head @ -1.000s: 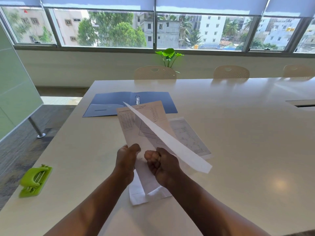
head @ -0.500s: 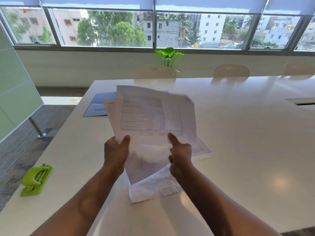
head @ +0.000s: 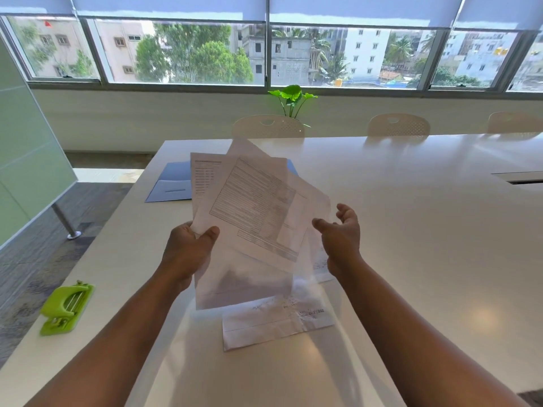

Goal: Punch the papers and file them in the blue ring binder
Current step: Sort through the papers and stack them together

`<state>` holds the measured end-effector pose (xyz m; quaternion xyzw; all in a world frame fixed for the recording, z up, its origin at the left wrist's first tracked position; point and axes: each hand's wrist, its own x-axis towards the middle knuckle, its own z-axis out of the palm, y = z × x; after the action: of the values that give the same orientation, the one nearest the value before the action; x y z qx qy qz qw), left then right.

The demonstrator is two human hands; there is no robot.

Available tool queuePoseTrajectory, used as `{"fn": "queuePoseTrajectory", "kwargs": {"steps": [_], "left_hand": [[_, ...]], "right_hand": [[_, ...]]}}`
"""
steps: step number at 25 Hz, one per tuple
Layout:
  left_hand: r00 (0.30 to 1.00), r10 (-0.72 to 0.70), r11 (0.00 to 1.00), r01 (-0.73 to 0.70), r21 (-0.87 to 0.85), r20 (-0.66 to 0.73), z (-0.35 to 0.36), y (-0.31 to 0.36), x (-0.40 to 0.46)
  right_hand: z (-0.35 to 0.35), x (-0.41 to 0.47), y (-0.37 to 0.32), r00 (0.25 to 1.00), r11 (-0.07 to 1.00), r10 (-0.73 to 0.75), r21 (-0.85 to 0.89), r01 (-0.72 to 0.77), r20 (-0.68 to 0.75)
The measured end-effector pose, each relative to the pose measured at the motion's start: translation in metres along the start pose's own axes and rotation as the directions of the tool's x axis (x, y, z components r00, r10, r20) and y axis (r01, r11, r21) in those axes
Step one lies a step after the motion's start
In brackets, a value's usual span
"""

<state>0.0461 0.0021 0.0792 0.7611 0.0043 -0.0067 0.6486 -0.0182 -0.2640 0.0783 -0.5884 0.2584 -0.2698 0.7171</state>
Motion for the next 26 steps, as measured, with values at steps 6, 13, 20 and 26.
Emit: {"fn": "queuePoseTrajectory", "kwargs": {"steps": [6,13,20,26], "left_hand": [[0.977,0.083,0.991,-0.103,0.091,0.197,-0.011,0.016,-0.001],[0.971,0.125,0.992,-0.116,-0.055,0.205,-0.019,0.016,0.002],[0.98,0.127,0.982,-0.102,-0.16,0.152,-0.01,0.016,0.001],[0.987,0.12,0.972,-0.096,-0.214,0.105,-0.003,0.016,0.002]], "right_hand": [[0.007,0.003,-0.006,0.974,0.788,-0.18,-0.572,0.227,0.139],[-0.005,0.016,-0.035,0.913,0.786,-0.327,-0.467,0.405,0.242],[-0.005,0.013,-0.03,0.965,0.991,-0.094,-0.074,0.115,0.245],[-0.006,0.016,-0.029,0.951,0.994,-0.068,-0.058,0.089,0.302]]}}
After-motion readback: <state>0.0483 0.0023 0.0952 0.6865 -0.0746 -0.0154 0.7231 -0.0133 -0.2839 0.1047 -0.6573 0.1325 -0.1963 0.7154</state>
